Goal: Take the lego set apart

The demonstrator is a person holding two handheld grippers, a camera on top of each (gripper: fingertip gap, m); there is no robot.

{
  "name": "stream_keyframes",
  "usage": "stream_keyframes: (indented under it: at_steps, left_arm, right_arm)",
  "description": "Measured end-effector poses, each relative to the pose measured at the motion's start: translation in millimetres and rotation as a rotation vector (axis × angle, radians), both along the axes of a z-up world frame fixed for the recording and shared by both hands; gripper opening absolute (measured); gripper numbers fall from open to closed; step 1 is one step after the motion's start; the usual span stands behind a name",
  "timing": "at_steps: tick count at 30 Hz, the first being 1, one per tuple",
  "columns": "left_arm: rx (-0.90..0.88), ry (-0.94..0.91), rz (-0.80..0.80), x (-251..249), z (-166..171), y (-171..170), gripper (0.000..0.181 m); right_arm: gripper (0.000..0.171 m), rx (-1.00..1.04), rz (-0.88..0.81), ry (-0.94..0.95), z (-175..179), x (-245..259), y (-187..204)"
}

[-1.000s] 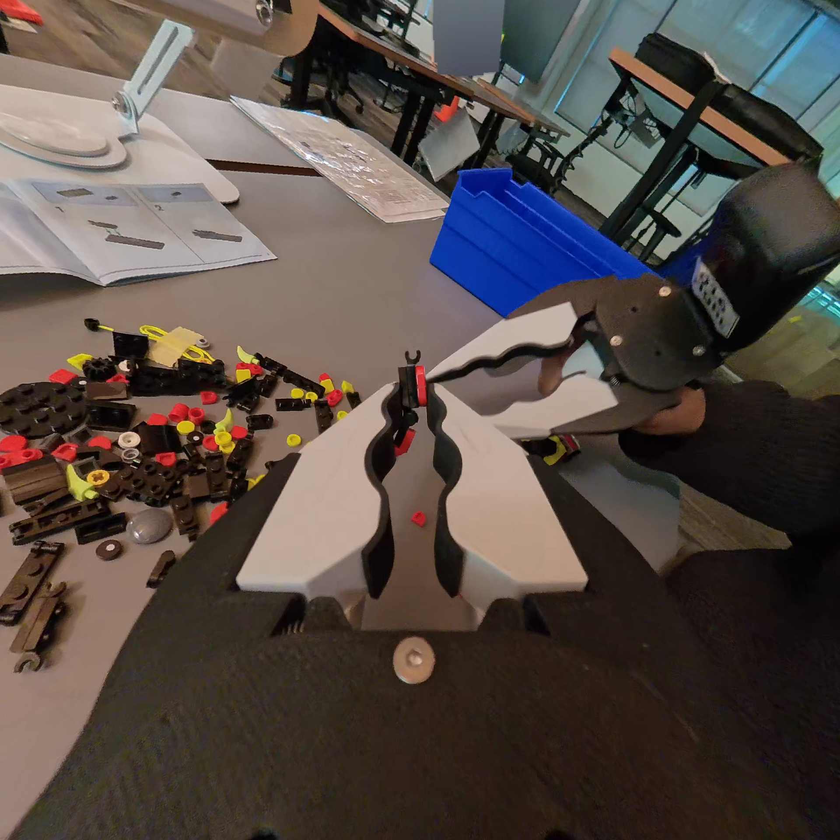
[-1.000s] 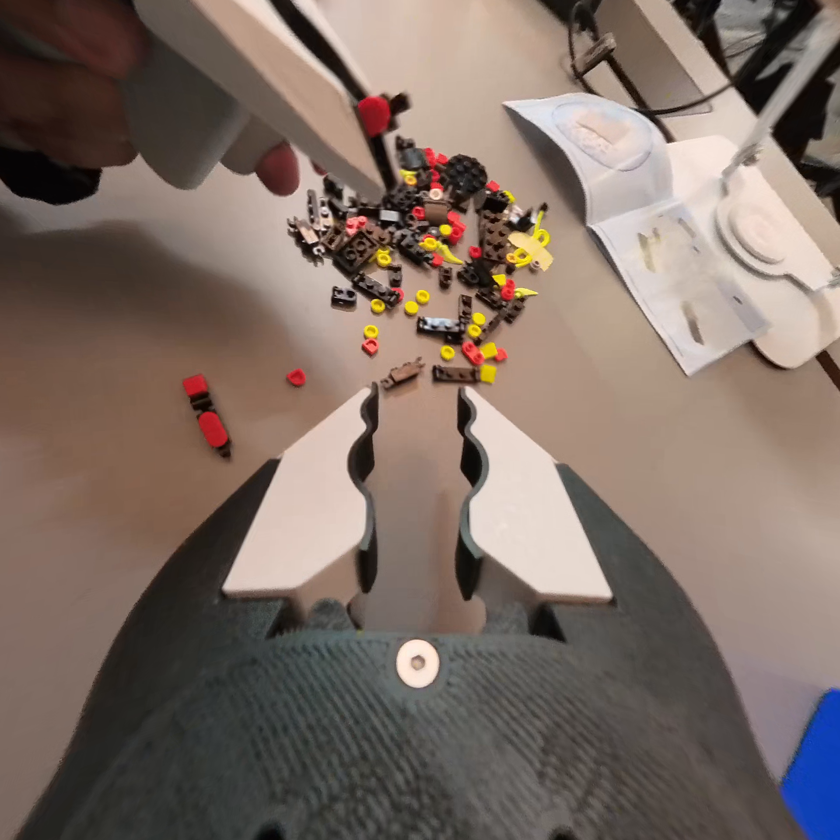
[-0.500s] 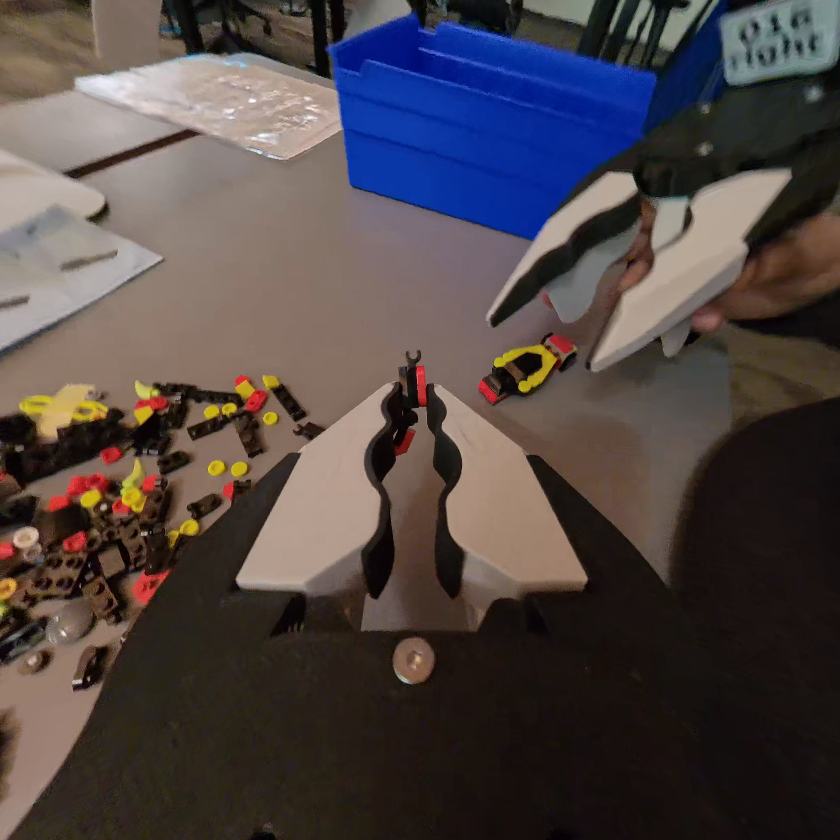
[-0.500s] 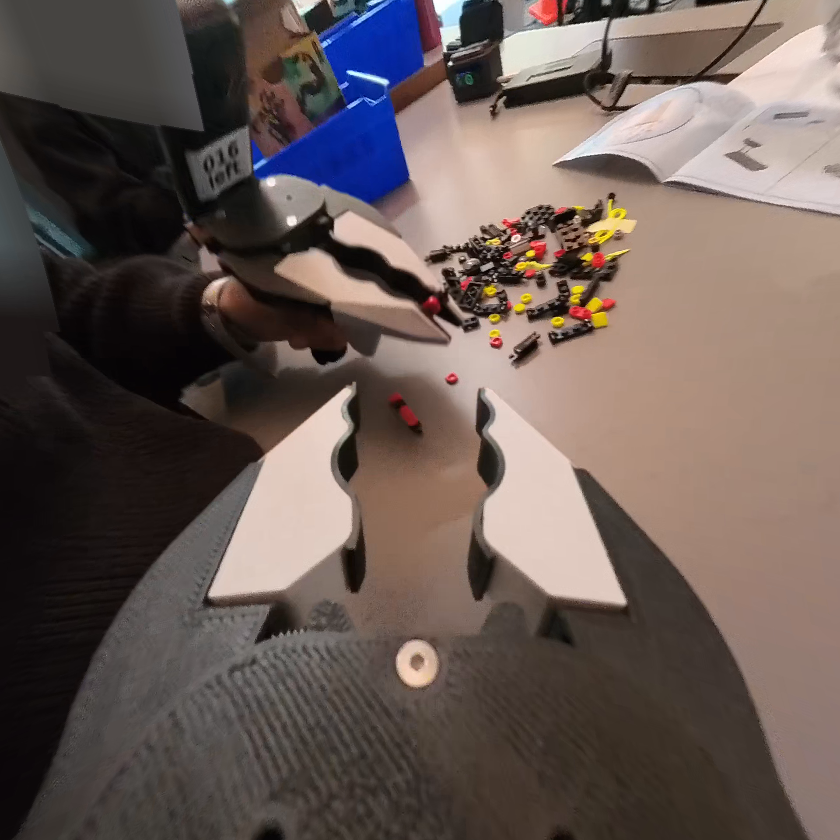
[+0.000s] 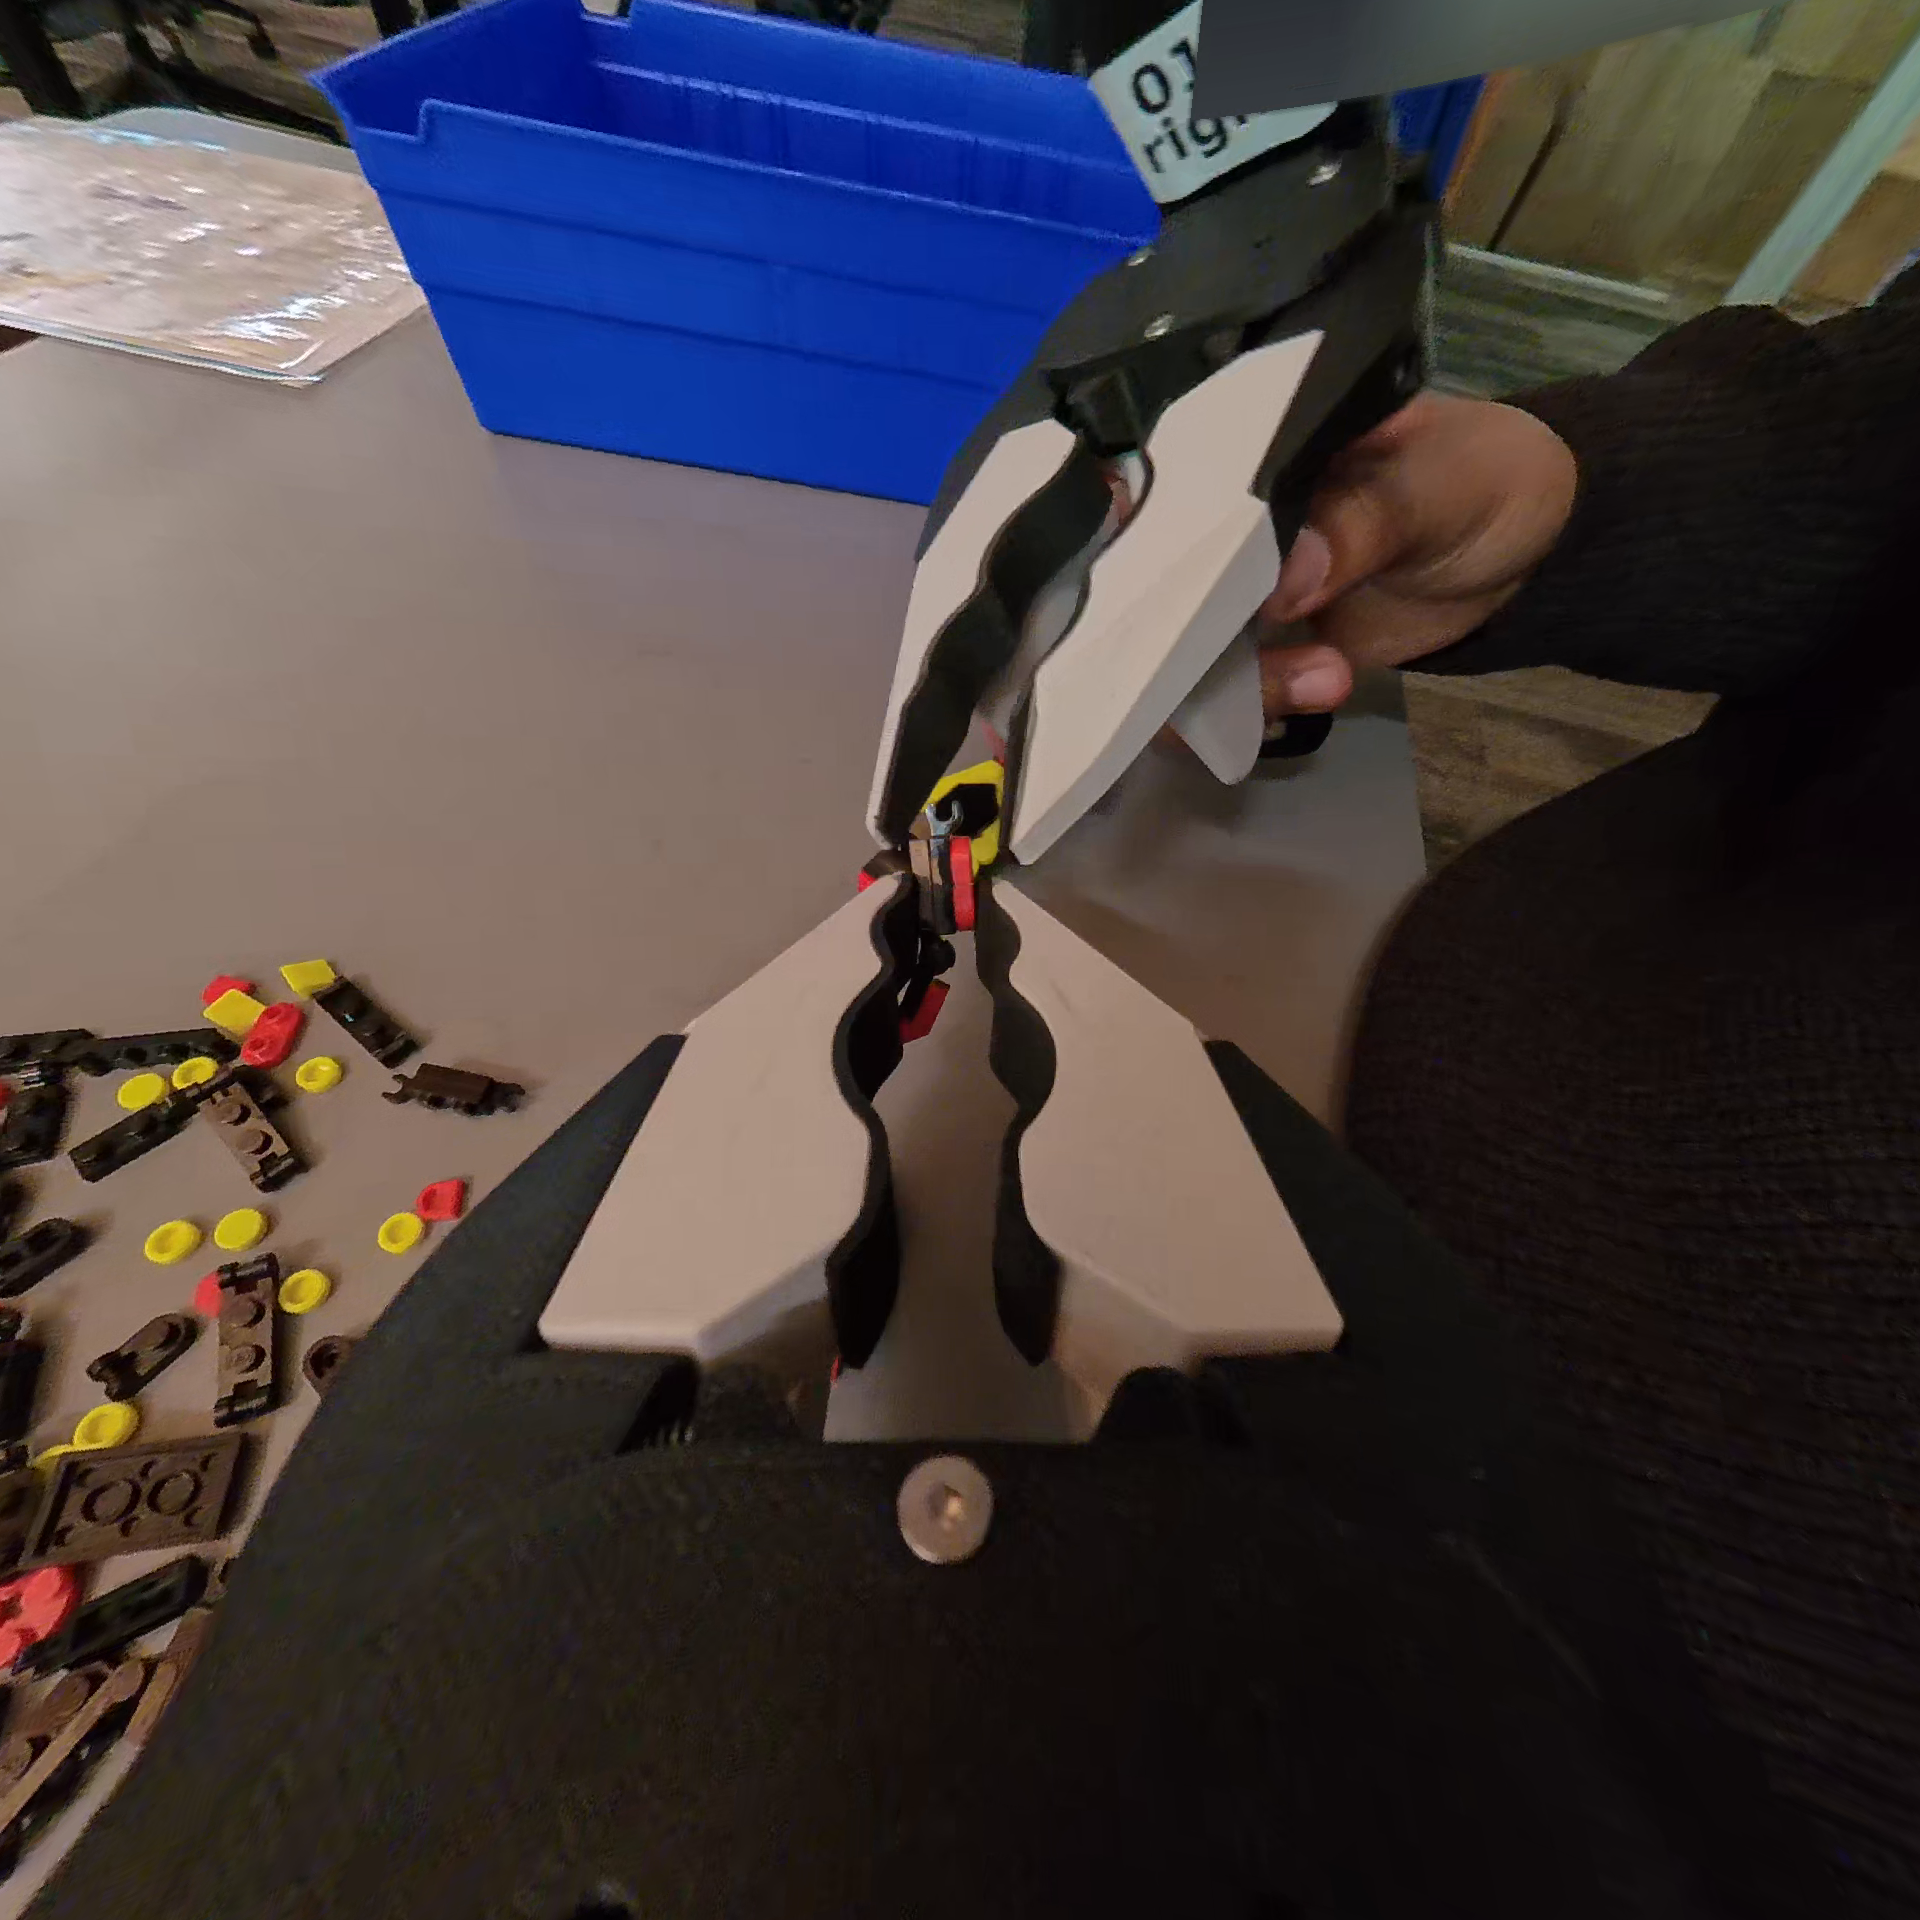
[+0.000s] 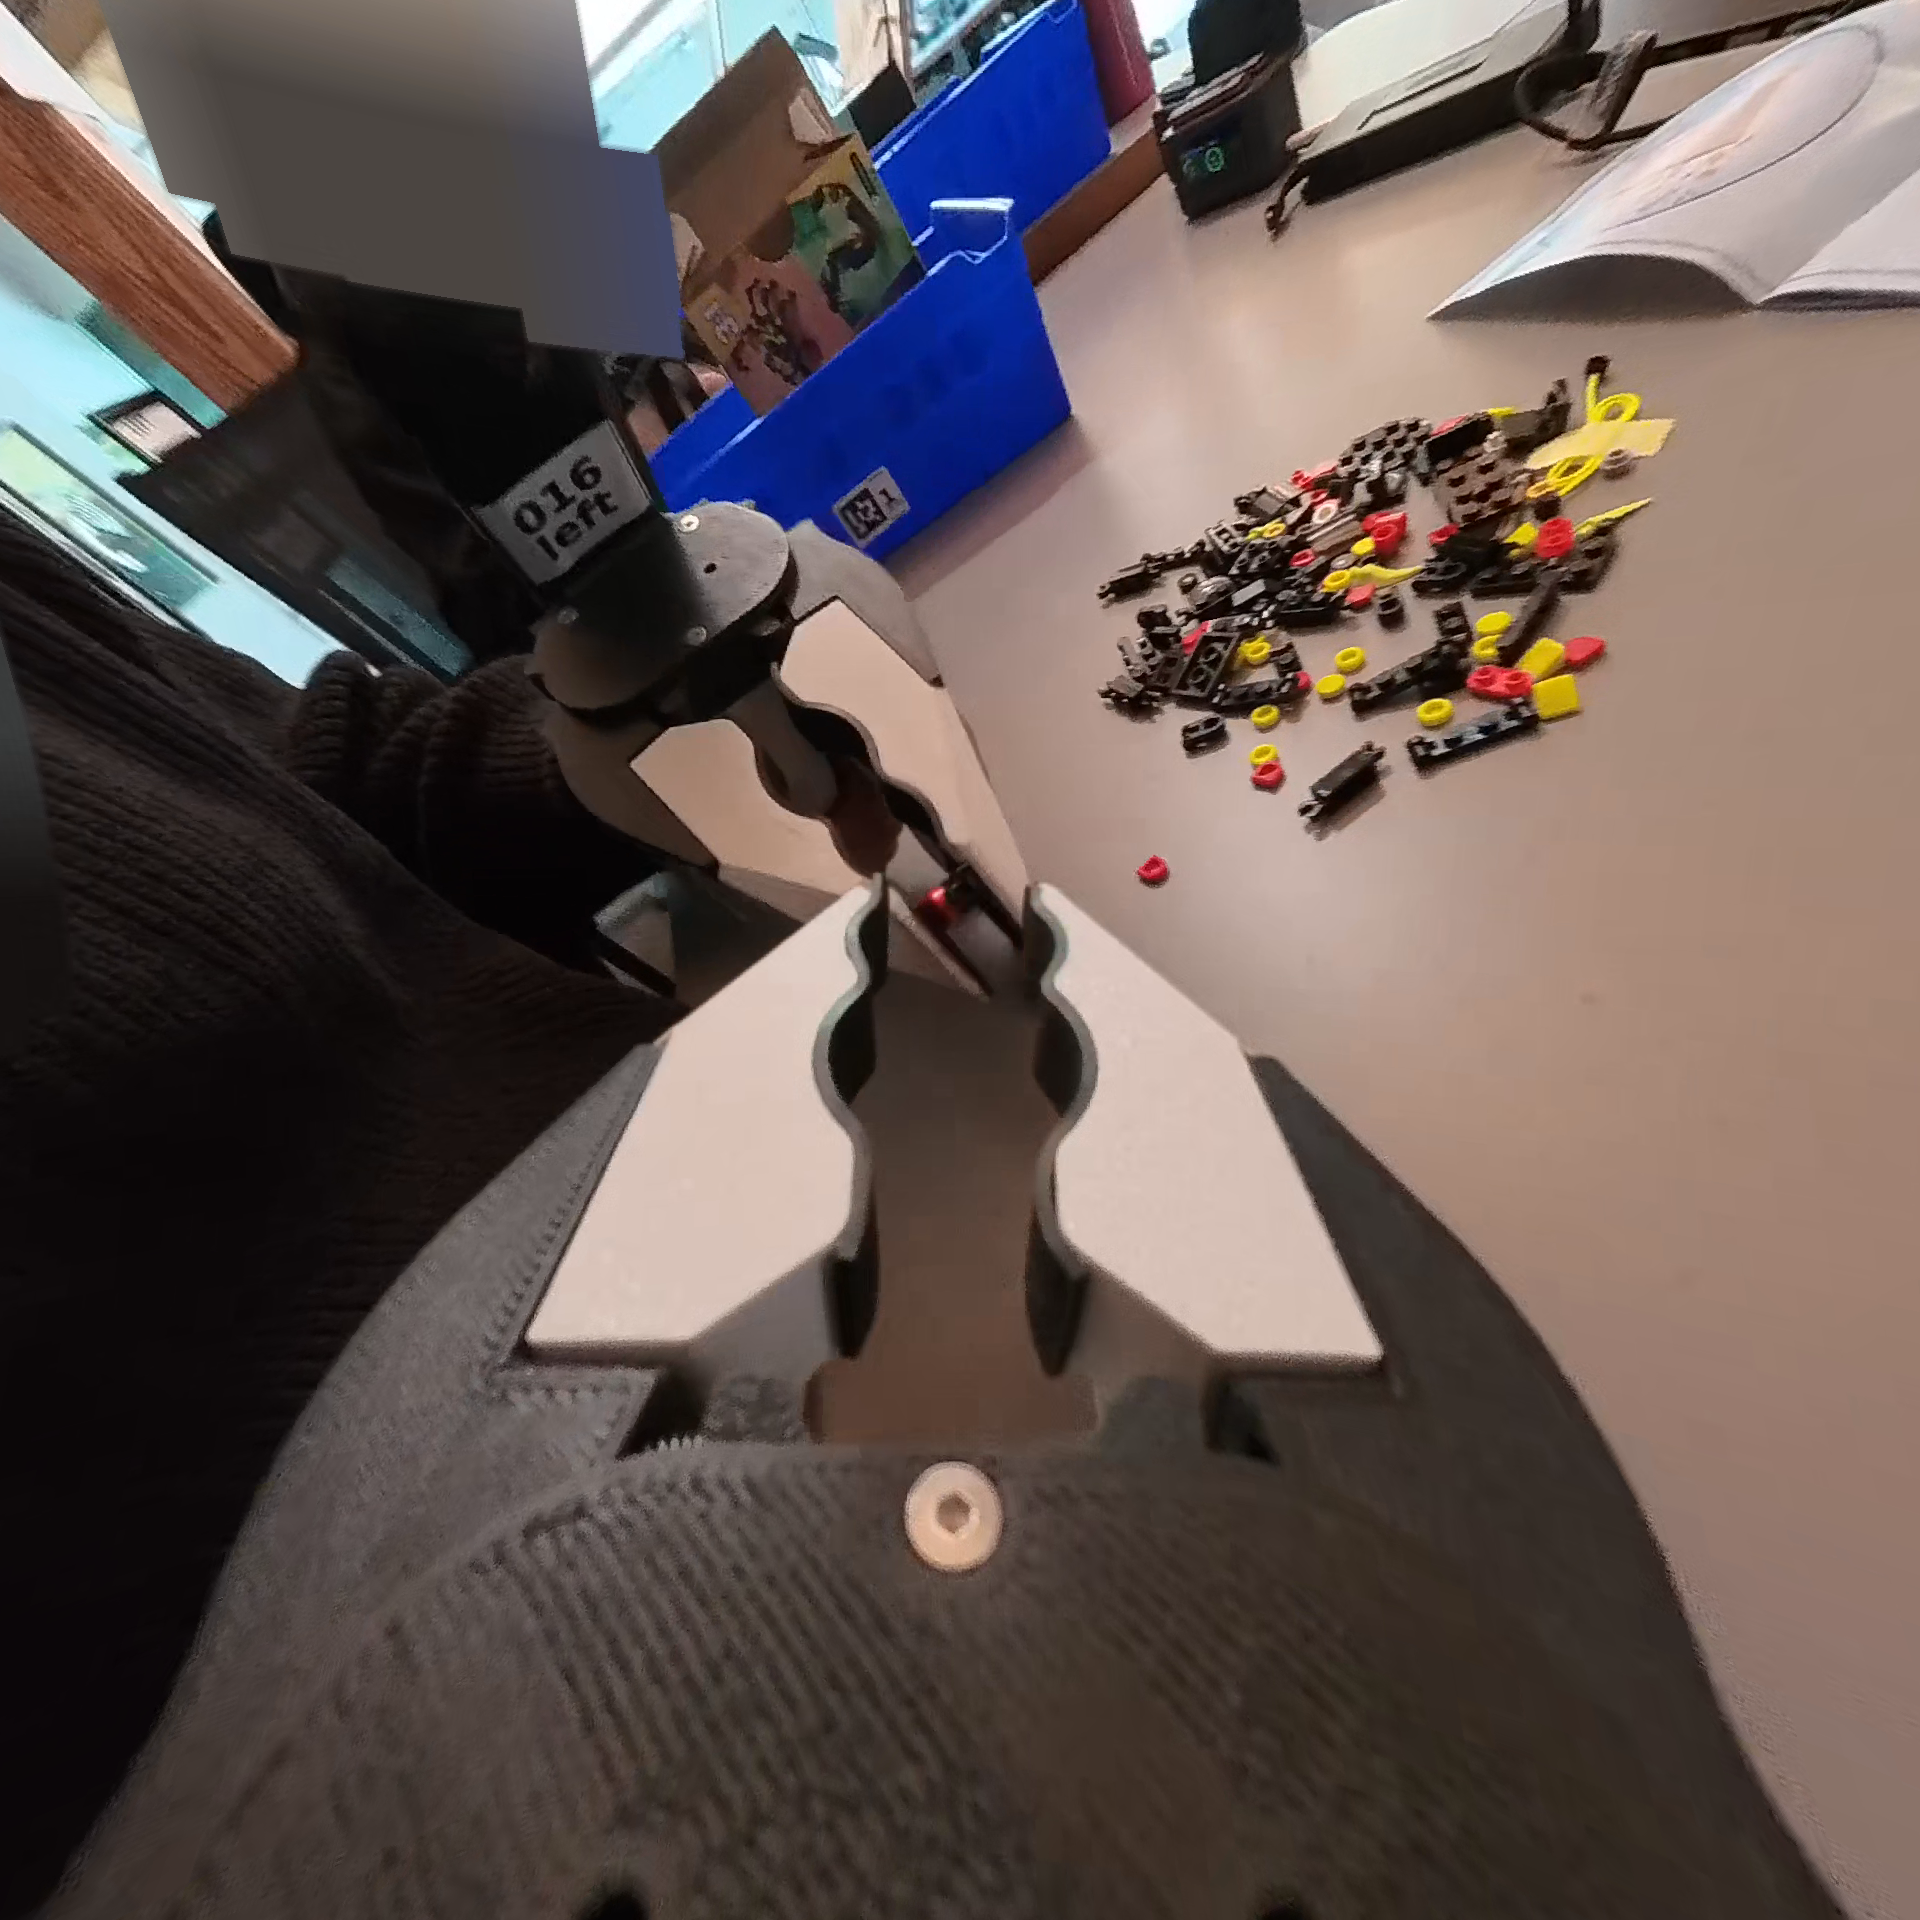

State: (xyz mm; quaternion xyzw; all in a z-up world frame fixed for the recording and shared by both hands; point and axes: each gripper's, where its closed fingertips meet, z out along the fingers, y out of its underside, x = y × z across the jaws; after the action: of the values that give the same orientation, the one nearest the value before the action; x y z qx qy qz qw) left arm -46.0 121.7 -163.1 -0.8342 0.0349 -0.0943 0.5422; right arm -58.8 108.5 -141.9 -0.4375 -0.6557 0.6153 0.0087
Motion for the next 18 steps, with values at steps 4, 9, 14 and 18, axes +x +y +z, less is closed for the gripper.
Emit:
stream_keyframes:
  at_steps: [4,9,14,18]
  left_arm:
    - [0.001,0.024,-0.020,5.4,0.2,-0.6,0.009]
    - [-0.003,0.006,-0.033,7.4,0.0,-1.1,0.018]
    - [-0.013,0.012,-0.023,4.2,-2.0,-1.6,0.011]
    - [-0.002,-0.015,-0.048,8.1,2.0,-2.6,0.008]
  right_arm:
    - [0.005,-0.083,0.009,-0.049,0.3,-0.6,-0.5]
    - [0.004,-0.139,-0.011,-0.066,5.2,-3.2,6.7]
    - [0.005,-0.251,-0.030,-0.107,10.3,-5.5,13.8]
    - [0.006,-0.293,-0.026,-0.118,12.1,-5.5,14.1]
